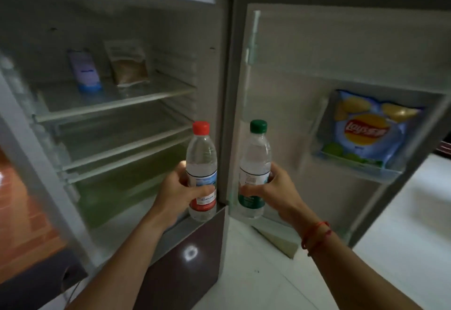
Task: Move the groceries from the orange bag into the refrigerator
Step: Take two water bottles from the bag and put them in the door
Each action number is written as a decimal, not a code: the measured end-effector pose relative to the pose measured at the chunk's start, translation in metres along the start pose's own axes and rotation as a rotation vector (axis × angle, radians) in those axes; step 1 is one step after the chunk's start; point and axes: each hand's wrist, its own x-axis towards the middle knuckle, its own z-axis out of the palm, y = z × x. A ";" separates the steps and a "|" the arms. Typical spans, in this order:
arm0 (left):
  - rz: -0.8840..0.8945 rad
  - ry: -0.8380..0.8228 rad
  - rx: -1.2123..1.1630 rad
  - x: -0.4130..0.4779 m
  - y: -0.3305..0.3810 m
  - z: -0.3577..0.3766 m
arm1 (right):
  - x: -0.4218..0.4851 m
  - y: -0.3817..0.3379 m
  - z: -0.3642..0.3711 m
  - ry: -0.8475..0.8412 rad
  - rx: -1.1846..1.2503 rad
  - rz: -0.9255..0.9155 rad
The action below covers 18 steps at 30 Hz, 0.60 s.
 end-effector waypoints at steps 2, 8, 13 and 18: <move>0.005 -0.071 -0.009 0.009 -0.003 0.018 | -0.010 0.006 -0.016 0.078 -0.007 0.031; 0.020 -0.236 -0.013 0.023 -0.006 0.079 | -0.038 0.023 -0.064 0.248 0.000 0.079; 0.019 -0.269 -0.032 0.025 -0.010 0.113 | -0.048 0.035 -0.088 0.287 0.003 0.086; 0.028 -0.264 -0.018 0.035 -0.013 0.120 | -0.042 0.044 -0.093 0.284 0.008 0.088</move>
